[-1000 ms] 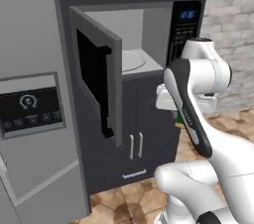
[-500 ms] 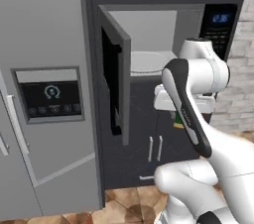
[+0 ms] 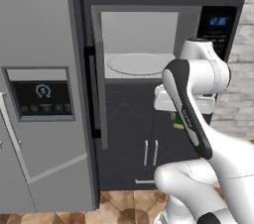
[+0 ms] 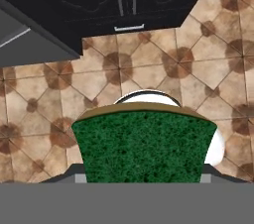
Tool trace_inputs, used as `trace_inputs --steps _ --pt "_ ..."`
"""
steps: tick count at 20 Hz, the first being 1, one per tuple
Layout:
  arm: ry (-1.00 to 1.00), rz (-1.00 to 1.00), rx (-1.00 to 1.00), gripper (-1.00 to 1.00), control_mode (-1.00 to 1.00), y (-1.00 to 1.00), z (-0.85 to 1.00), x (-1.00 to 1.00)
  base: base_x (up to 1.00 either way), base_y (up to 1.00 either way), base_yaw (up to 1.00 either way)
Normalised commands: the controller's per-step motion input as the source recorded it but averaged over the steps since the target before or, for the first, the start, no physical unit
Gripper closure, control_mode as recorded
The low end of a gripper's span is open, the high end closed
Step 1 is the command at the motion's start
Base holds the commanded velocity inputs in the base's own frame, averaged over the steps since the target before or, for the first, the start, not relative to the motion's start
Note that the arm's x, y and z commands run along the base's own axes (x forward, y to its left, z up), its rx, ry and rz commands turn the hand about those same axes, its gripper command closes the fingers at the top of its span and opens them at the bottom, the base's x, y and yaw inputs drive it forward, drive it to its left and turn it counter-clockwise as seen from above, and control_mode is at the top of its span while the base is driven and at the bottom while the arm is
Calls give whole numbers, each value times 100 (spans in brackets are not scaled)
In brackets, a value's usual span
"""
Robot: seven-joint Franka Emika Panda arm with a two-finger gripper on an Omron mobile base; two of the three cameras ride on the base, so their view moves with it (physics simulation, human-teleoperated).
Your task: Place the sponge inside the microwave to prepare for sanitizing.
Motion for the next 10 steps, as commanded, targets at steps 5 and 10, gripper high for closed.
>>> trace_inputs --steps 5,10 --pt "0 0 0 100 100 0 0 0 57 -36 9" --pt "0 0 0 100 100 0 0 0 67 -11 0"
